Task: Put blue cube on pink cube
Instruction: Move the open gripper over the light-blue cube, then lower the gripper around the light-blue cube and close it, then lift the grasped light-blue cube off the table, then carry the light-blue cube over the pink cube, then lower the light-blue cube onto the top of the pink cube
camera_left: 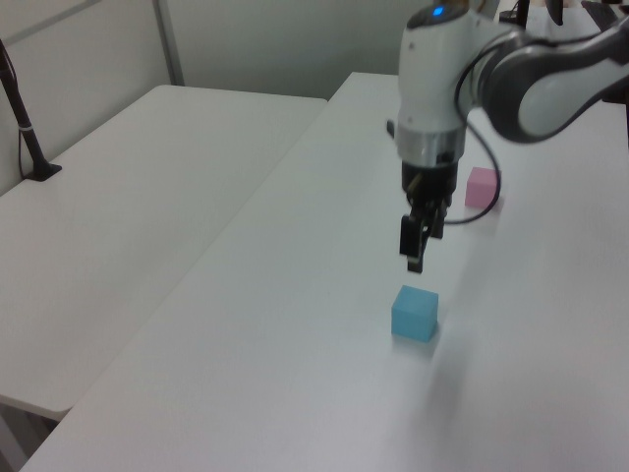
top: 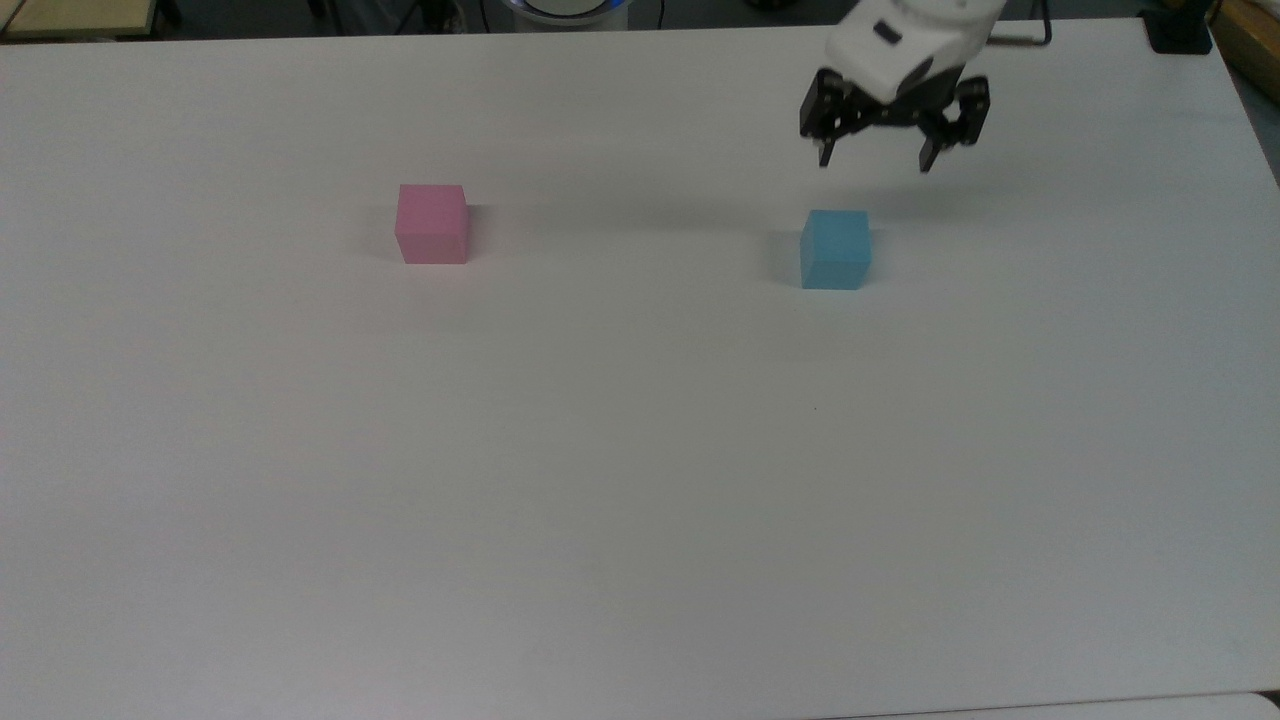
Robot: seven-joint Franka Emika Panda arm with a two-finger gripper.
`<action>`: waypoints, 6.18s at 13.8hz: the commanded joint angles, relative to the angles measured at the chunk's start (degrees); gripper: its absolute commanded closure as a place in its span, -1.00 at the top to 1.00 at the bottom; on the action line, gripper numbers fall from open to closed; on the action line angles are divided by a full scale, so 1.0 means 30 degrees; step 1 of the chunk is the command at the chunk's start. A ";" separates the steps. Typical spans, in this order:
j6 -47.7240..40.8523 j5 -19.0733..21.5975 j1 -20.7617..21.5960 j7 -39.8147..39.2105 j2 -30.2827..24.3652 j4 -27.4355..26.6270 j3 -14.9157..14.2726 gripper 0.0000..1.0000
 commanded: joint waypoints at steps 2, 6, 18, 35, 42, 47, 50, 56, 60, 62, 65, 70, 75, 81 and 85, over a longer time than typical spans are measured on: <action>0.1883 0.0181 0.0194 0.0215 0.1374 -0.0933 -0.0269 1.00; 0.3229 -0.0141 0.0194 0.0215 0.1958 -0.2107 -0.0298 1.00; 0.5344 -0.0259 0.0048 0.0039 0.1990 -0.3165 -0.0298 -0.69; -0.5525 -0.0172 -0.1121 -0.3094 -0.3518 0.2373 -0.0562 -0.70; -0.6111 -0.0054 -0.6388 -0.7776 -0.5419 0.0591 -0.0562 -0.70; -0.5994 -0.0230 -0.9497 -1.0182 -0.5980 -0.0118 -0.0591 -0.70; -0.5907 -0.0288 -1.0641 -1.1439 -0.6183 -0.0438 -0.0591 -0.70; -0.2631 -0.0900 -1.2313 -1.4022 -0.7738 -0.4889 -0.0650 -0.68; 0.0356 -0.1225 -1.3075 -1.4841 -0.7532 -0.7025 -0.0650 -0.68; 0.1559 -0.1285 -1.3311 -1.5194 -0.7299 -0.7791 -0.0650 -0.68; 0.2528 -0.1285 -1.3341 -1.5284 -0.6101 -0.7940 -0.0679 -0.67; 0.3146 -0.1226 -1.3663 -1.5079 -0.5219 -0.8115 -0.0679 -0.65; 0.4348 -0.1167 -1.3488 -1.4083 -0.4983 -0.8819 -0.0650 -0.65; 0.4640 -0.1021 -1.3370 -1.3262 -0.4895 -0.9111 -0.0621 -0.42; 0.5021 -0.1021 -1.3341 -1.3116 -0.4632 -0.9200 -0.0621 0.17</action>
